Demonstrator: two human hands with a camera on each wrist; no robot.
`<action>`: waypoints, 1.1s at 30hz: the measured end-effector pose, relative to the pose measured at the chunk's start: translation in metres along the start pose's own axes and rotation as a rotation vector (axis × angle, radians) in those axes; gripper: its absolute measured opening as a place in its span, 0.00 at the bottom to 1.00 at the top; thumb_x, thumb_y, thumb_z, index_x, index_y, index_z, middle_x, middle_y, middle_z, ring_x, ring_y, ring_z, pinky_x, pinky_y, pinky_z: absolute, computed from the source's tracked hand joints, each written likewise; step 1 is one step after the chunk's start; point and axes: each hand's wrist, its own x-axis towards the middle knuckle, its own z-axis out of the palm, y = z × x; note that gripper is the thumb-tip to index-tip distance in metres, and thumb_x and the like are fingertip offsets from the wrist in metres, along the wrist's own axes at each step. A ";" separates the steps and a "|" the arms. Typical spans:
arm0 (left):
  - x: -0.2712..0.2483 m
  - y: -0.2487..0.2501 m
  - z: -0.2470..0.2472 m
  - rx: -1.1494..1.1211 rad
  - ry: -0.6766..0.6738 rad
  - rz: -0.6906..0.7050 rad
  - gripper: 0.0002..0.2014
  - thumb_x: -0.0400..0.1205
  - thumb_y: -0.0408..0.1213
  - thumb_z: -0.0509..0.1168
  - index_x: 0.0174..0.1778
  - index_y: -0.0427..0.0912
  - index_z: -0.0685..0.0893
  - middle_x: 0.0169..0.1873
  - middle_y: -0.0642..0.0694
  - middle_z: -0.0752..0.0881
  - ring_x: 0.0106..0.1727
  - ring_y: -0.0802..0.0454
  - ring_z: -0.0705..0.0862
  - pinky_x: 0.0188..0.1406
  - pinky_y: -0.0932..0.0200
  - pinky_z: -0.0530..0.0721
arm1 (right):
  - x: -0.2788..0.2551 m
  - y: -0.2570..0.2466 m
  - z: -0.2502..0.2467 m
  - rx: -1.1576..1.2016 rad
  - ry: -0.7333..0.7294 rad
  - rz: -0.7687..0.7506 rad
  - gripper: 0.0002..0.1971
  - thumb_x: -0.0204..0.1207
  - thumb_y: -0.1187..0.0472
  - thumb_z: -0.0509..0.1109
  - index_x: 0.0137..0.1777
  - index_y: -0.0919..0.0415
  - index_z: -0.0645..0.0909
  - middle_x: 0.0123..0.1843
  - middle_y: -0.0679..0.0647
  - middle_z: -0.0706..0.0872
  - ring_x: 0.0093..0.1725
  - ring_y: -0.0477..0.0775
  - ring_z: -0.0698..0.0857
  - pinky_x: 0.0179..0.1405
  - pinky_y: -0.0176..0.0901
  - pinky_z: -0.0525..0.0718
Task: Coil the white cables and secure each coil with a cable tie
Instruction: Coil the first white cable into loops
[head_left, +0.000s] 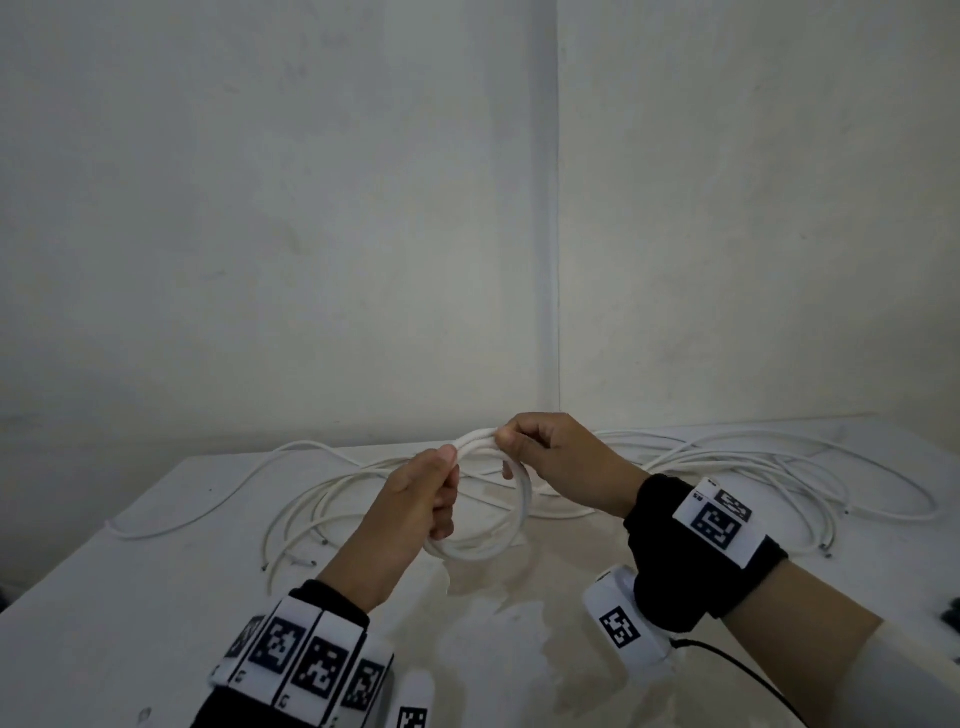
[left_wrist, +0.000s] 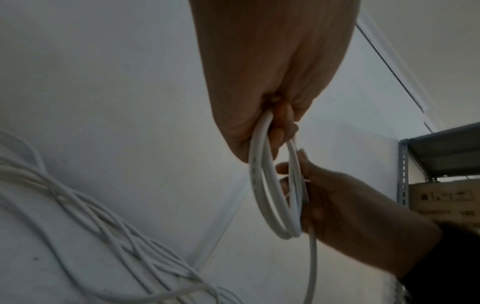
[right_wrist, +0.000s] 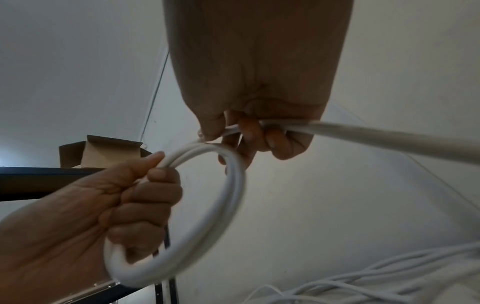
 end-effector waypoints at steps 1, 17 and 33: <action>0.001 0.000 -0.003 -0.030 0.016 -0.002 0.17 0.86 0.40 0.51 0.30 0.40 0.70 0.19 0.54 0.64 0.18 0.61 0.61 0.19 0.68 0.64 | -0.002 0.003 -0.002 0.017 0.004 0.017 0.15 0.84 0.60 0.57 0.46 0.68 0.82 0.33 0.54 0.81 0.22 0.36 0.74 0.26 0.25 0.70; 0.016 0.013 -0.065 -0.366 0.336 0.125 0.17 0.86 0.41 0.51 0.31 0.43 0.69 0.14 0.56 0.64 0.14 0.62 0.60 0.15 0.70 0.63 | -0.002 0.078 -0.025 -0.331 0.070 0.131 0.13 0.85 0.58 0.54 0.60 0.58 0.79 0.33 0.45 0.75 0.38 0.56 0.78 0.36 0.34 0.71; 0.034 -0.001 -0.039 -0.053 0.422 0.170 0.18 0.87 0.39 0.49 0.30 0.43 0.66 0.23 0.51 0.63 0.17 0.62 0.62 0.23 0.65 0.65 | -0.011 0.065 0.035 -1.130 0.037 -0.607 0.06 0.66 0.57 0.72 0.29 0.54 0.80 0.27 0.48 0.79 0.20 0.47 0.77 0.14 0.33 0.65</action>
